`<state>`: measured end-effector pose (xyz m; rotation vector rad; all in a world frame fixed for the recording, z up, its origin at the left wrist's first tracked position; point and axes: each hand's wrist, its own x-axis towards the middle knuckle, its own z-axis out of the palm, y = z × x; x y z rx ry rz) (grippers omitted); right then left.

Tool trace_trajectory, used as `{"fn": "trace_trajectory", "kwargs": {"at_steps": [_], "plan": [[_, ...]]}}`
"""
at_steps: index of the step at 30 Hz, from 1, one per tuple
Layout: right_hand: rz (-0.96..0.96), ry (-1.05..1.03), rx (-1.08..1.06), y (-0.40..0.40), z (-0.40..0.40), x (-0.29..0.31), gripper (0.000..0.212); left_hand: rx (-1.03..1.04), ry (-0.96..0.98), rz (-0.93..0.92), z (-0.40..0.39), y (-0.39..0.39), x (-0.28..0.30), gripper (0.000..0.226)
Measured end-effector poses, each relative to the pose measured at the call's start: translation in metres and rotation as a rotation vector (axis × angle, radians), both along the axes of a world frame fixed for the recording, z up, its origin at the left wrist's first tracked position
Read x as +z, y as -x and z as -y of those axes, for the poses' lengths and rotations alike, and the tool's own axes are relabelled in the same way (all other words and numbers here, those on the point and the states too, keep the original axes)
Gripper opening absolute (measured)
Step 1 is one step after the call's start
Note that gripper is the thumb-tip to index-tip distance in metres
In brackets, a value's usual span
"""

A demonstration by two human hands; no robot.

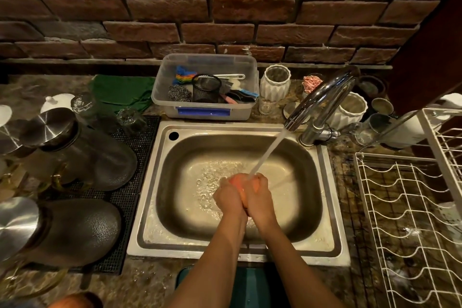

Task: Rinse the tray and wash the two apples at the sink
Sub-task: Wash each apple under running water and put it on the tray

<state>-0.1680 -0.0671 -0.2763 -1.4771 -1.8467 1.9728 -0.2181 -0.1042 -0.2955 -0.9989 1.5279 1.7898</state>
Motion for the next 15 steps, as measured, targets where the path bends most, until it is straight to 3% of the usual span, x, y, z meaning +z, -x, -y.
{"fn": "trace_trajectory", "kwargs": {"at_steps": [5, 9, 13, 15], "plan": [[-0.057, -0.099, -0.024, 0.004, 0.002, -0.006, 0.017, -0.004, -0.034, -0.039, 0.001, -0.005, -0.007, 0.034], [-0.012, -0.006, -0.173, 0.010, -0.005, -0.004, 0.017, -0.200, -0.041, -0.187, 0.003, -0.016, -0.006, 0.023], [-0.032, 0.051, -0.224, 0.013, -0.008, -0.009, 0.029, -0.217, -0.040, -0.197, -0.004, -0.023, -0.003, 0.057], [-0.058, 0.079, -0.217, 0.014, -0.006, -0.012, 0.030, -0.185, 0.049, -0.238, -0.007, -0.019, -0.005, 0.047]]}}
